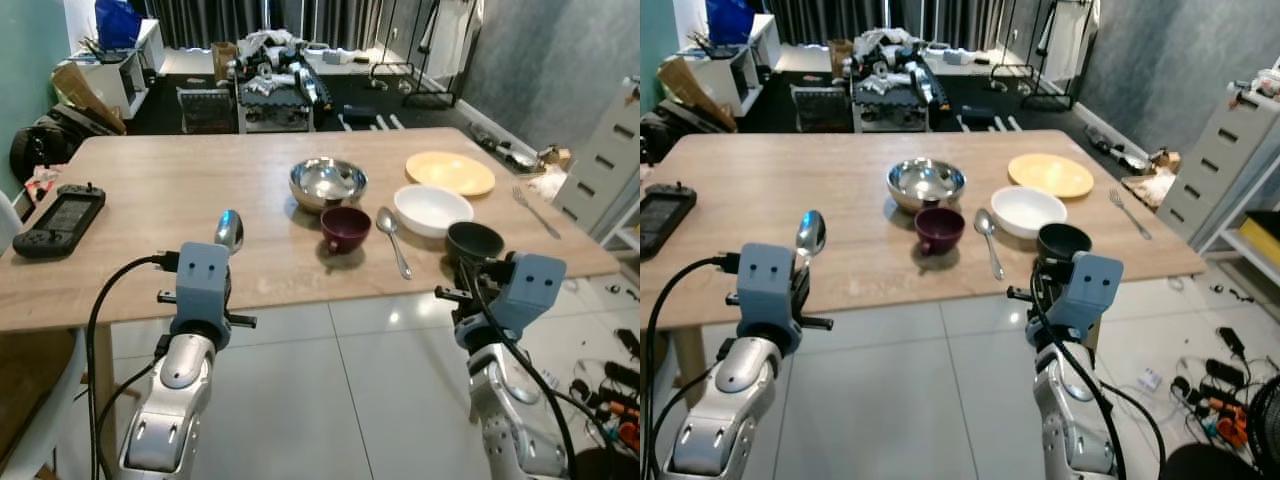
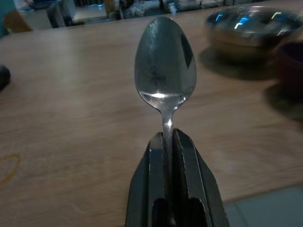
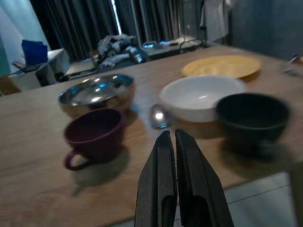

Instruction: Setting the table

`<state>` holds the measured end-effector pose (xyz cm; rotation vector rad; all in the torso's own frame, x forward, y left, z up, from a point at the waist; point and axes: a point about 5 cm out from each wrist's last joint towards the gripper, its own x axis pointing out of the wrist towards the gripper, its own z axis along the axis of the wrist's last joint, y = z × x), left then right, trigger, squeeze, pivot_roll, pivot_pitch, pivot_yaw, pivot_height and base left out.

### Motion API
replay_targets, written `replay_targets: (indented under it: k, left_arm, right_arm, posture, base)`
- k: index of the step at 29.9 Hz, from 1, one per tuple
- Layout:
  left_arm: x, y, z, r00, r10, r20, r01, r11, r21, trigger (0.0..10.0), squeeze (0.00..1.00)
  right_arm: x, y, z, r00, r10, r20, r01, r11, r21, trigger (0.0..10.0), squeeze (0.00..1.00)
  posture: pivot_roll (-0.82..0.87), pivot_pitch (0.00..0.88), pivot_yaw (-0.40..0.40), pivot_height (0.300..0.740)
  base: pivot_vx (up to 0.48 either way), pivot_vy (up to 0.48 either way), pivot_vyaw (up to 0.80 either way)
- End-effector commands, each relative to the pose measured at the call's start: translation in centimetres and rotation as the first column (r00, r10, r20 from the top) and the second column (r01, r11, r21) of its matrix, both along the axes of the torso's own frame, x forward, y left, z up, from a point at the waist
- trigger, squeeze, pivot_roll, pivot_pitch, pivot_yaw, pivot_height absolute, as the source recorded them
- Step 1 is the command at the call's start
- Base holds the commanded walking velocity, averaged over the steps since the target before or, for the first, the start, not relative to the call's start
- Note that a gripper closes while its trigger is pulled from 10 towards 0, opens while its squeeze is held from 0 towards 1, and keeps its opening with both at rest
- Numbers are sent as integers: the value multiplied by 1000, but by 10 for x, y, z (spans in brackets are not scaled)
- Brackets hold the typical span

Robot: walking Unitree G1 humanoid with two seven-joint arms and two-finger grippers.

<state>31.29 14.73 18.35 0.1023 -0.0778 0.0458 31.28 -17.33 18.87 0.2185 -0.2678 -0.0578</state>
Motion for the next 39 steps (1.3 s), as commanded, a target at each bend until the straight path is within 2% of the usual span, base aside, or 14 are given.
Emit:
replay_targets:
  k: [1,11,21,28,29,34,39]
  left_arm:
    - [0,2,-2,1000,5,-1,-5,1000,1,10000,0]
    - [1,4,-6,1000,11,-23,-11,1000,3,10000,0]
    - [0,3,-18,997,5,-74,-4,1000,6,10000,0]
    - [5,17,-30,989,72,-131,-79,996,-52,10000,0]
    - [7,23,-36,984,89,-152,-102,992,-75,10000,1000]
    - [8,27,-38,982,106,-158,-121,989,-86,10000,1000]
    - [9,31,-34,982,131,-132,-139,989,-50,10000,988]
  right_arm:
    - [-1,-2,-1,1000,-7,-1,7,1000,-4,10000,0]
    - [0,-4,3,1000,-2,18,2,1000,-1,10000,0]
    - [0,-3,3,1000,3,21,-3,1000,-1,10000,0]
    - [0,-4,3,1000,5,22,-5,1000,-2,10000,0]
    - [0,-4,3,1000,5,22,-5,1000,-2,10000,0]
    - [0,-4,3,1000,4,22,-4,1000,-3,10000,0]
    - [-1,-4,2,1000,10,21,-9,1000,-5,10000,0]
  posture:
    - [86,66,38,740]
    - [82,58,37,740]
    - [82,58,37,740]
    - [81,53,33,740]
    - [80,54,33,740]
    - [80,54,33,740]
    - [79,60,31,740]
  base:
    - [472,0,0]
    - [451,0,0]
    - [0,0,0]
    - [0,0,0]
    - [0,0,0]
    - [0,0,0]
    - [0,0,0]
